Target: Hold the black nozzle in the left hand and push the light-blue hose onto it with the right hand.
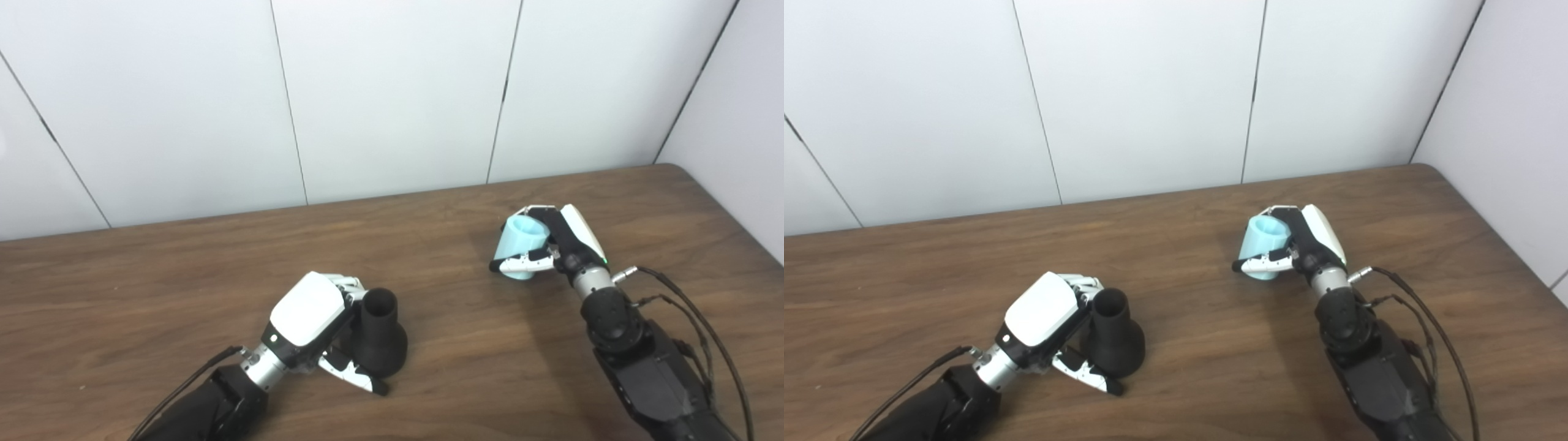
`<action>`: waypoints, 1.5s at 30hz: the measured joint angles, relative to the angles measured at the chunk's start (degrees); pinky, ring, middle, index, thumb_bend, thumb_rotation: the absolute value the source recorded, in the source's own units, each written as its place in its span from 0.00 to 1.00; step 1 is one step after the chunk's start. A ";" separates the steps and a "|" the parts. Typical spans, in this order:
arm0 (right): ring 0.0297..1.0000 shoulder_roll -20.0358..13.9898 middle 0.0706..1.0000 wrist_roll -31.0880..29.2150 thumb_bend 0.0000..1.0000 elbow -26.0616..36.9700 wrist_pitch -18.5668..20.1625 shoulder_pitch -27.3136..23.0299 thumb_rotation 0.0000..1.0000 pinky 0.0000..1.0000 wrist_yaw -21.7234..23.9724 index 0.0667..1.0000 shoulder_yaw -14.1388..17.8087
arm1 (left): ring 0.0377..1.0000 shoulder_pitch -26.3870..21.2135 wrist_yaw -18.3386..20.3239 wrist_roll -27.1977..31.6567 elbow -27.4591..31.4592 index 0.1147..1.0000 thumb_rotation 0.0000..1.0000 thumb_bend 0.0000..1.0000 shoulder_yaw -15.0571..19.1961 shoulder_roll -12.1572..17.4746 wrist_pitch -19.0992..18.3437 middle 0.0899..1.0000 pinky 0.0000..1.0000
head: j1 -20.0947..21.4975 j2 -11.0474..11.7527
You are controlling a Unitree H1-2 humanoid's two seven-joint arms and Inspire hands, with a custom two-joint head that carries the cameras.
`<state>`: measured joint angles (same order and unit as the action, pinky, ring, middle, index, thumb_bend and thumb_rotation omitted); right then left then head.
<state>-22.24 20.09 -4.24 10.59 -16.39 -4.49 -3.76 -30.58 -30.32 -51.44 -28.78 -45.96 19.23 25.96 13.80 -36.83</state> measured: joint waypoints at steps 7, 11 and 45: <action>0.38 0.65 0.45 0.09 0.51 11.24 0.53 0.21 0.00 0.29 3.03 0.51 -0.68 | 0.54 0.05 0.43 -0.08 -0.01 0.42 0.05 0.51 0.38 -0.15 0.00 0.51 0.44 | -0.61 -0.09; 0.37 1.80 0.46 0.10 0.51 16.20 0.97 0.21 0.00 0.25 5.11 0.51 -1.21 | 0.55 0.28 1.81 -0.07 -0.01 0.42 0.05 0.51 1.24 -0.40 0.02 0.52 0.45 | -0.62 -0.09; 0.43 8.88 0.42 5.67 0.52 26.50 -2.52 -0.29 0.00 0.19 9.51 0.48 -7.88 | 0.53 0.00 2.33 1.21 -0.12 0.42 0.04 0.51 0.42 -0.35 0.00 0.50 0.44 | -2.02 0.00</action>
<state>-13.35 25.76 22.27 8.07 -16.69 5.02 -11.64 -30.58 -28.00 -50.23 -28.91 -45.54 18.88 25.96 11.78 -36.83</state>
